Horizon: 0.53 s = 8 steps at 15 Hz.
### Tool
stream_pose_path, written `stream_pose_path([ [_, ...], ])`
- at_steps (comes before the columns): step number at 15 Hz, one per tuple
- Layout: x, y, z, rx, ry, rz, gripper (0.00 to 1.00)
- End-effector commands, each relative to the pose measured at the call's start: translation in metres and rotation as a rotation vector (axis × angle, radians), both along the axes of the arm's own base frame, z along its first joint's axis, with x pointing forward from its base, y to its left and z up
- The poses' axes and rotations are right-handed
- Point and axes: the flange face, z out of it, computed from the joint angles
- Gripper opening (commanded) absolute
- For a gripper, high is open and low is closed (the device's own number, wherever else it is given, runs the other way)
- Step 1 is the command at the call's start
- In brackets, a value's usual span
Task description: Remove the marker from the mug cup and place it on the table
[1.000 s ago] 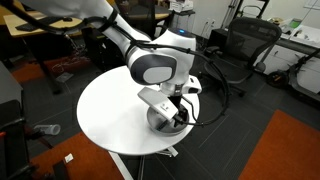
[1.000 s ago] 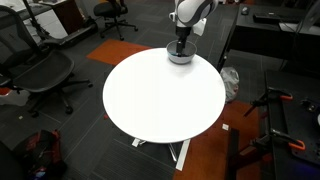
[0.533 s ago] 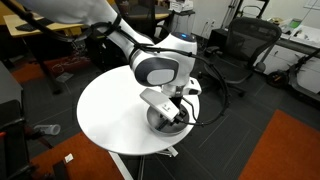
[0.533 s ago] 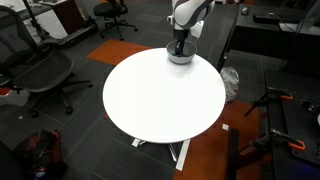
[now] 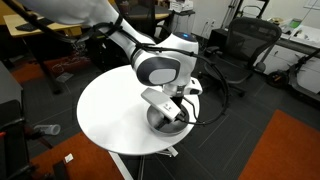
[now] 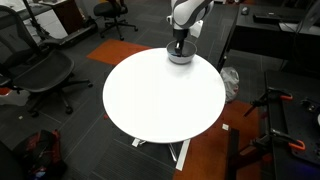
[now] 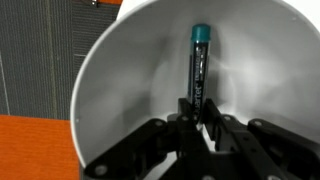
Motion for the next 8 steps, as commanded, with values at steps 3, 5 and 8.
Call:
stream_pose_path([
  [3,-0.004,0.006,0.029,-0.039,0.019,-0.017,0.05],
  [5,-0.006,0.010,0.044,-0.052,0.008,-0.025,0.05],
  [8,-0.010,0.017,0.071,-0.071,-0.014,-0.024,0.05],
])
